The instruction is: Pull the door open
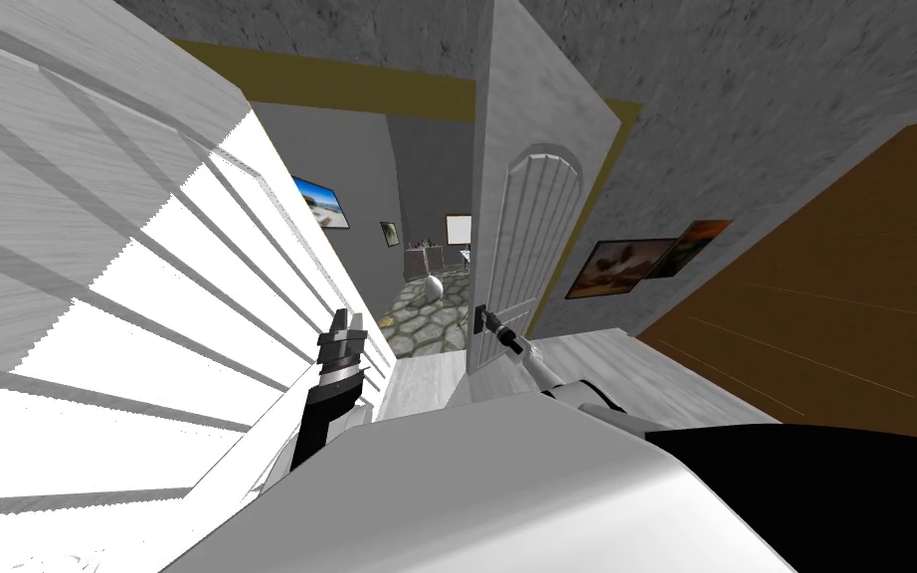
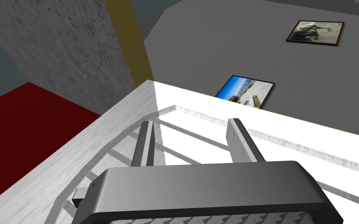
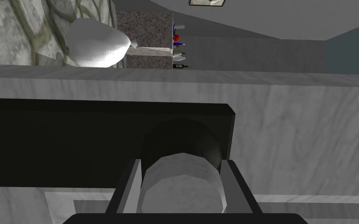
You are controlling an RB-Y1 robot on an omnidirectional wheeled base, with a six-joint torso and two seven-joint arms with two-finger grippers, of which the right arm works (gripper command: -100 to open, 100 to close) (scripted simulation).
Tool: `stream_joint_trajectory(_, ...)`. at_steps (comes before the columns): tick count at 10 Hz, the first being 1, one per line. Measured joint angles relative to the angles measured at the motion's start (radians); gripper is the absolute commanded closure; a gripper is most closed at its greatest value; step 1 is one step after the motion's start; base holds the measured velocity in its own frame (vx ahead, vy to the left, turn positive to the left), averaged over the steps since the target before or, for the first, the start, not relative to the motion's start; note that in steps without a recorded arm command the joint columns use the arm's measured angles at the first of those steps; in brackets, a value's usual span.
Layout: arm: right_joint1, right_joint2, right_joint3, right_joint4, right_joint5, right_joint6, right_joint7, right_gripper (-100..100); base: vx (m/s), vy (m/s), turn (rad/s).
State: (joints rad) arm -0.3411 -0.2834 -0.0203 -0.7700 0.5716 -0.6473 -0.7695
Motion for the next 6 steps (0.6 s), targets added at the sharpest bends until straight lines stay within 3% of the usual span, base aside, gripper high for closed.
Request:
stream_joint_trajectory(3, 0.013, -0.018, 0.030, -0.010, 0.044, -0.049, -0.056, 100, -0.170, -0.150, 0.013)
stream_joint_trajectory(5, 0.022, -0.024, 0.042, -0.012, 0.058, -0.062, -0.077, 100, -0.089, -0.087, -0.006)
stream_joint_trajectory(6, 0.026, -0.027, 0.046, -0.016, 0.068, -0.075, -0.085, 100, -0.106, -0.195, -0.001)
